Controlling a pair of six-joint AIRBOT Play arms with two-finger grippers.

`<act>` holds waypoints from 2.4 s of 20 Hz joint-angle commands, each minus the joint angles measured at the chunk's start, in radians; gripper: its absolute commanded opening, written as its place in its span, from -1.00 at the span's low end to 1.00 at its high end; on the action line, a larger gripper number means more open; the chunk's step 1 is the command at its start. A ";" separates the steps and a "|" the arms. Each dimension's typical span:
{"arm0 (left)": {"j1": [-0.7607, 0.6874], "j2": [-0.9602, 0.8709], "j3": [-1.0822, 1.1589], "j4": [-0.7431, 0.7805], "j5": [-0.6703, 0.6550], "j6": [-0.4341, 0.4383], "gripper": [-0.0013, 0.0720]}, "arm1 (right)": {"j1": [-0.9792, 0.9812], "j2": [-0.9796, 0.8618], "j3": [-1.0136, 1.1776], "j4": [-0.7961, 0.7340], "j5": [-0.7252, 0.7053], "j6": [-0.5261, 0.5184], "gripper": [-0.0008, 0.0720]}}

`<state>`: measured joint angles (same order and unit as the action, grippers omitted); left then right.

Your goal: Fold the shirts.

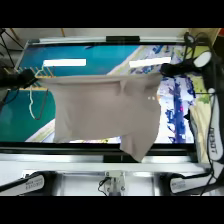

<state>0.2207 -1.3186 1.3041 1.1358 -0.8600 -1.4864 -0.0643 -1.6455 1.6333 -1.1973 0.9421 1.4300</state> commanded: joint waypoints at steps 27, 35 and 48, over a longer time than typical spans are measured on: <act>-0.020 -0.286 -0.066 -0.011 -0.199 0.043 -0.87 | 0.034 -0.161 -0.063 -0.129 0.277 0.071 -0.80; -0.053 -0.319 -0.055 -0.033 -0.225 0.042 -0.87 | 0.034 -0.163 -0.063 -0.164 0.331 0.150 -0.80; 0.157 -0.055 -0.201 0.087 -0.604 0.091 0.49 | -0.136 0.119 -0.121 -0.243 0.653 0.061 0.41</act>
<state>0.3149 -1.4891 1.2579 1.1709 -1.4101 -1.4372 -0.1314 -1.5997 1.5486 -1.4162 1.4723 1.5223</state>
